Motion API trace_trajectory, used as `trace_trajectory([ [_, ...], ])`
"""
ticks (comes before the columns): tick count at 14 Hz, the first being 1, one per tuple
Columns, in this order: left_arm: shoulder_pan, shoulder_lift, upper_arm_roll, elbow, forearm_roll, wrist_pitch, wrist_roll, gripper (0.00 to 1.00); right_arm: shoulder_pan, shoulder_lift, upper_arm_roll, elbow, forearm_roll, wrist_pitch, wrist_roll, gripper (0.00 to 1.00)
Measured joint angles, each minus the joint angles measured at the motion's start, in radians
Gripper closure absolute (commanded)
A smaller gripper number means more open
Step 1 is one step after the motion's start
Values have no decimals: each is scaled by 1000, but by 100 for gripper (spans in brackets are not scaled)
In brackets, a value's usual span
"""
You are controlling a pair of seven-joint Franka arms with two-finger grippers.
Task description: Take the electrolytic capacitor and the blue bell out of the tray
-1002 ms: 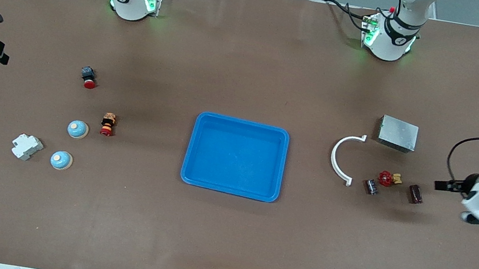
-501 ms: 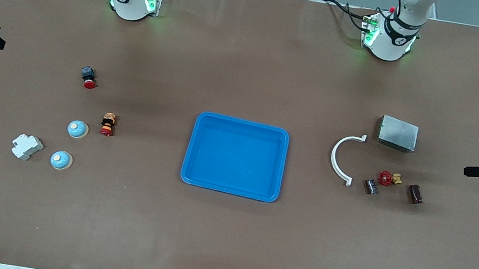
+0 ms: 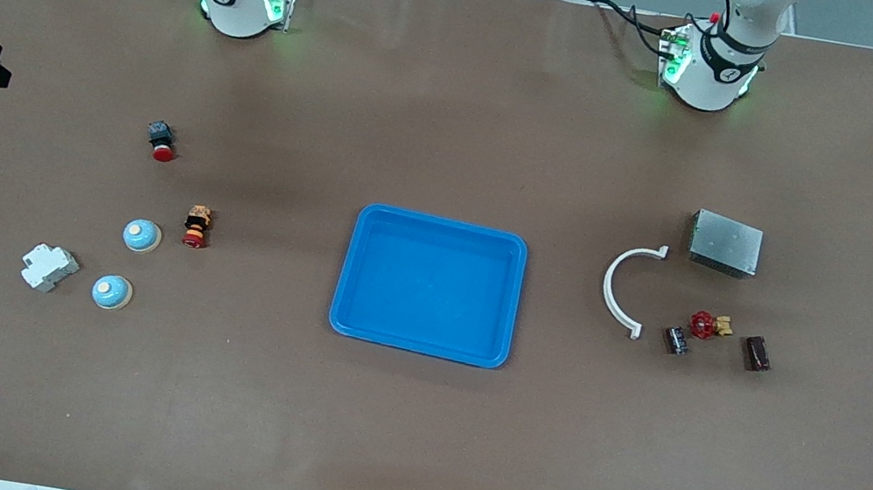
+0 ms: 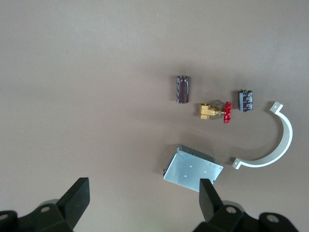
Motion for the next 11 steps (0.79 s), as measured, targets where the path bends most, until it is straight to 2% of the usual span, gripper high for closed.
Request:
trace_trajectory([
  [7, -13, 0, -12, 90, -24, -31, -2, 0, 0, 0, 0, -9, 0, 8, 1, 0],
  [11, -91, -19, 3, 116, -48, -34, -13, 0, 0, 0, 0, -10, 0, 12, 2, 0],
])
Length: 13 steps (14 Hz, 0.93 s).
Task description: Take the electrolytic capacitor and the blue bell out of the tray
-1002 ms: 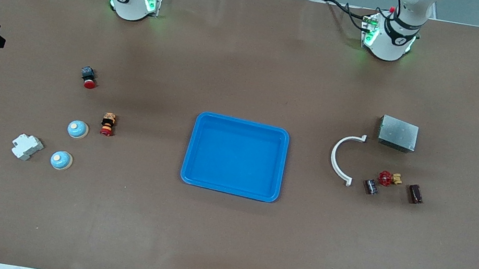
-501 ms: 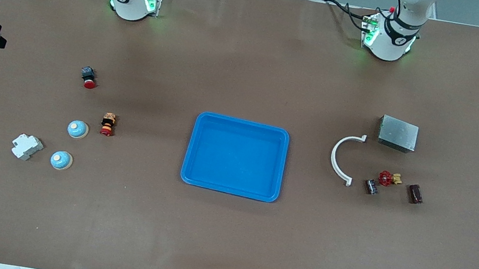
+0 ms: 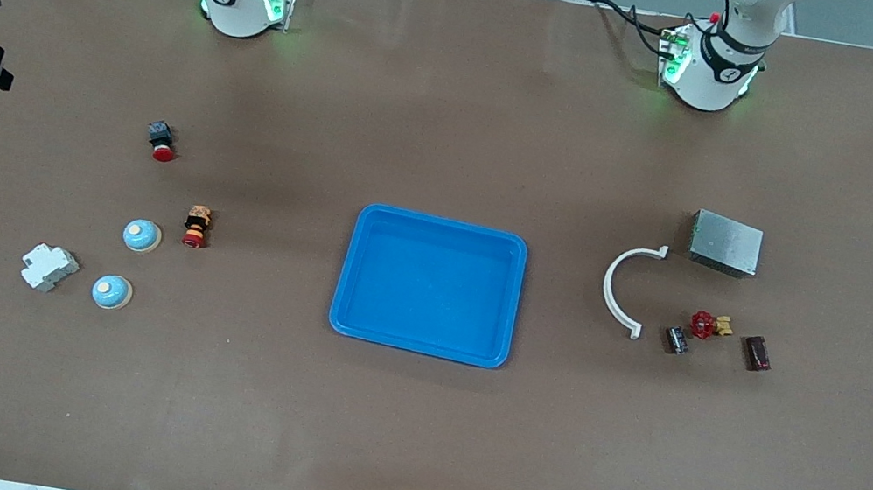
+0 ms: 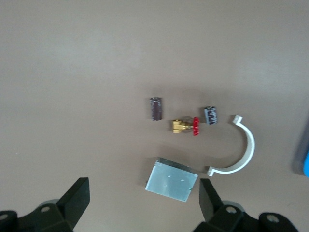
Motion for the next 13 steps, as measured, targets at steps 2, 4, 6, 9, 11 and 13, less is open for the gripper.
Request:
trace_trajectory([
  [2, -62, -19, 49, 1, -9, -16, 0, 0, 0, 0, 0, -2, 0, 0, 0, 0],
  [4, -182, -39, 164, 1, -28, -34, 0, 0, 0, 0, 1, -5, 0, 1, 0, 0],
  [6, -329, -59, 309, 1, -64, -48, 0, 0, 0, 0, 1, -9, 0, 3, 0, 0],
  [9, -486, -82, 471, 2, -130, -53, 0, 0, 0, 0, 1, -18, 0, 7, 0, 0],
  [11, -499, -88, 480, 2, -134, -55, 0, 0, 0, 0, 1, -20, 0, 9, 0, 0],
  [13, -499, -89, 480, 2, -134, -55, 0, 0, 0, 0, 1, -20, 0, 9, 0, 0],
])
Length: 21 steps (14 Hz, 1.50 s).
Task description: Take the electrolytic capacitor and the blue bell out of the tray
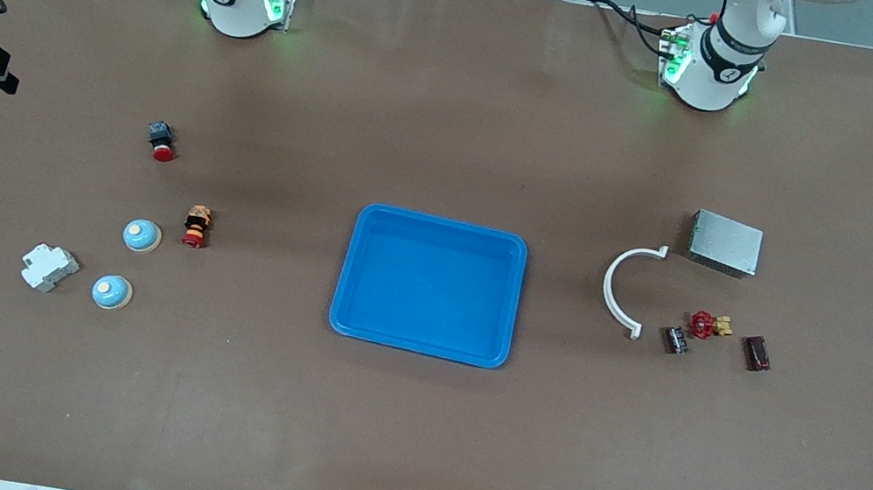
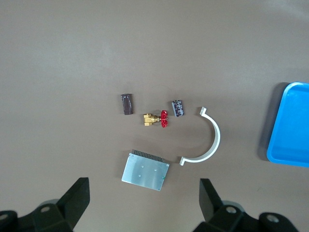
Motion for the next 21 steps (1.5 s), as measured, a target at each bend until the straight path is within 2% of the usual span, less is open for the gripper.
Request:
trace_trajectory([
  [4, -4, -5, -16, 0, -4, 0, 0, 0, 0, 0, 0, 0, 0, 1, 0, 0],
  [7, -6, -19, -62, -19, -4, 4, -7, 0, 0, 0, 0, 0, 0, 3, 0, 0],
  [11, -6, -94, -92, -142, 2, 81, -45, 0, 0, -3, 0, 2, 0, 7, 37, 0],
  [14, -6, -166, -109, -236, 53, 126, -43, 0, 0, -7, -1, 7, 0, 7, 46, 0],
  [21, -1, -191, -130, -266, 72, 142, -43, 0, 0, -32, 0, 8, 0, 7, 47, 0],
])
